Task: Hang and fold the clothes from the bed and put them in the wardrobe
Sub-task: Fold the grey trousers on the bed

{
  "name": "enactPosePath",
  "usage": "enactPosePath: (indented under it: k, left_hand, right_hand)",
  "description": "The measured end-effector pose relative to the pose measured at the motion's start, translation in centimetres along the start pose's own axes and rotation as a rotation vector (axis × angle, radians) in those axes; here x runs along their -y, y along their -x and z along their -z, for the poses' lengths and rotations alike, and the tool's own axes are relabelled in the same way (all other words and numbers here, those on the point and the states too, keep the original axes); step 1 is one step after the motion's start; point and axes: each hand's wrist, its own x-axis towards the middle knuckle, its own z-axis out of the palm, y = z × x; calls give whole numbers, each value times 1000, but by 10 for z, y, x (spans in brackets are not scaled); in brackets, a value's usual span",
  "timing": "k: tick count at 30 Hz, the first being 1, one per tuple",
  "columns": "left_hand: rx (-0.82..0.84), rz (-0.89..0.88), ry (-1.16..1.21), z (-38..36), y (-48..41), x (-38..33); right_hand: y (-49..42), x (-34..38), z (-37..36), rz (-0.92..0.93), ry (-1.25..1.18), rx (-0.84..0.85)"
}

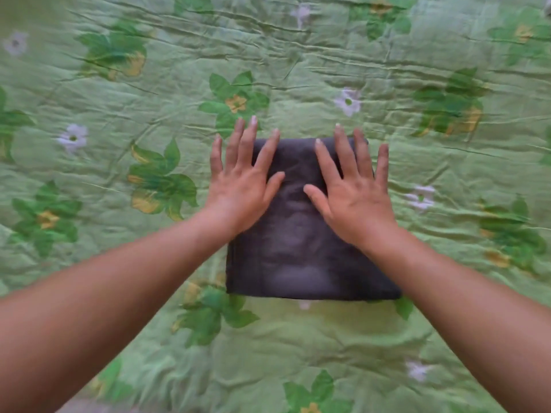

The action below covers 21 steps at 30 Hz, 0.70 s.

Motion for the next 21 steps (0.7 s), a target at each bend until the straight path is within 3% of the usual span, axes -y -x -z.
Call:
enactPosePath:
  k: [4,10,12,16,21]
  left_hand:
    - [297,-2,-37,-18,-27,13]
    - [184,-74,-43,2,-14,10]
    - [243,-82,88,16,-12,16]
    - [585,82,490,41,-27,17]
    - [718,-22,477,69,-36,9]
  right_hand:
    - [-31,-11,-16,-82,-2,274]
    - [-19,-4,4,-106,-59,274]
    - [-10,-10,17,-94,-110,287]
    - [-9,-28,41,-103,-232,470]
    - [-15,-36,75,-100,-347,631]
